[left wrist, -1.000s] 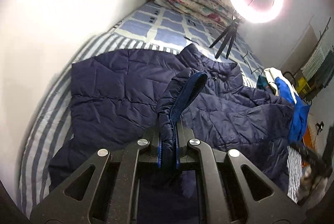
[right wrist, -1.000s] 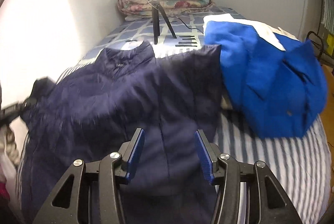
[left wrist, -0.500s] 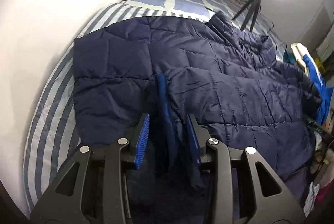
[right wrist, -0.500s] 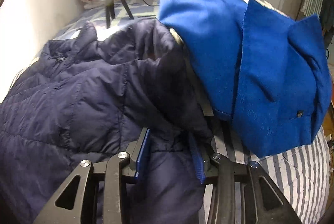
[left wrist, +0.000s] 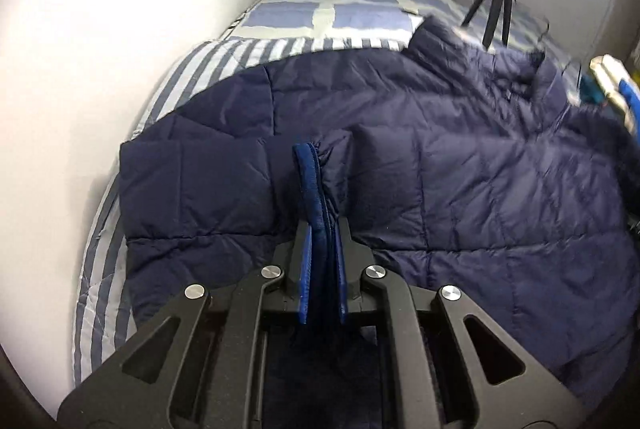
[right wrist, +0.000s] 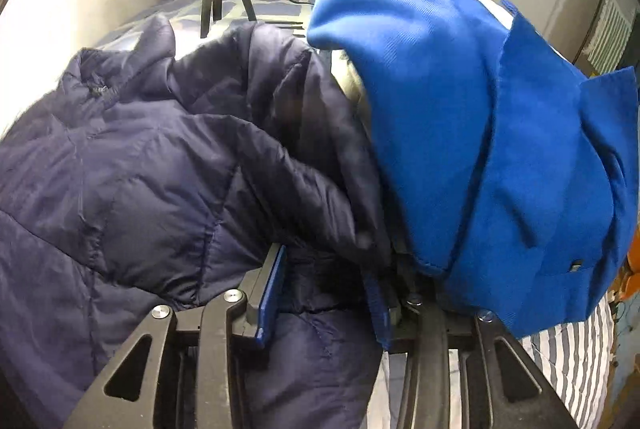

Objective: Fold large clothes
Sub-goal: 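Carry the held sleeve across the jacket body and open the left tool, then grasp the jacket hem with both tools and lift it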

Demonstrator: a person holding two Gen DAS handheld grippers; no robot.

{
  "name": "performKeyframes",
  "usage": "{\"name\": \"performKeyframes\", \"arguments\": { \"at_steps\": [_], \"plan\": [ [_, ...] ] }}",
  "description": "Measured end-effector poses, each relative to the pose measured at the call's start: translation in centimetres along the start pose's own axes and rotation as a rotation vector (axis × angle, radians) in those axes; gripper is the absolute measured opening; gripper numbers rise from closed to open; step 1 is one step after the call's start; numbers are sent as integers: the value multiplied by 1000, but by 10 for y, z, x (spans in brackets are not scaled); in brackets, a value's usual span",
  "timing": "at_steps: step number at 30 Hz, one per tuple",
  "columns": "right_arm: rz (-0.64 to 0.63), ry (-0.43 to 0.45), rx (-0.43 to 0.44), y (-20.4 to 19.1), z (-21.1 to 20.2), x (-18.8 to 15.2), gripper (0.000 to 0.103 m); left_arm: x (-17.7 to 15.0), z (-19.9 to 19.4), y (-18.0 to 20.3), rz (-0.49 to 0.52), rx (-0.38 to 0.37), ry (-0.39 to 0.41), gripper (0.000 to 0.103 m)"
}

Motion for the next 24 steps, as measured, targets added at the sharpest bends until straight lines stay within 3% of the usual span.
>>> {"name": "performKeyframes", "arguments": {
  "at_steps": [4,8,9,11,13,17,20,24],
  "plan": [
    [22,9,33,5,-22,-2,41,-3,-15,-9,-39,-28,-5,11],
    [63,75,75,15,-75,-15,47,-8,-65,-29,-64,-85,38,13],
    [87,90,108,19,-94,-19,47,-12,-81,-33,-58,-100,48,18],
    [103,119,136,23,-126,-28,47,-20,-112,-41,-39,-120,76,45],
    [92,153,158,25,-161,-41,48,-34,-145,-50,-26,-135,110,53],
    [77,199,209,23,-229,-74,55,-74,-201,-70,-8,-189,114,55],
    [60,211,231,21,-274,-109,57,-110,-233,-85,-26,-227,98,64],
    [22,210,246,17,-317,-160,67,-162,-266,-99,-28,-258,62,67]
  ]
}}
Point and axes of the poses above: each gripper's, at about its wrist camera, not at the fingertips, and z roughly the way its jaws point, y to its right, x to its top, the point moved 3 cm from there along z, roughly the way its jaws point, and after that the axes turned 9 degrees about x, right-handed, at the moved point
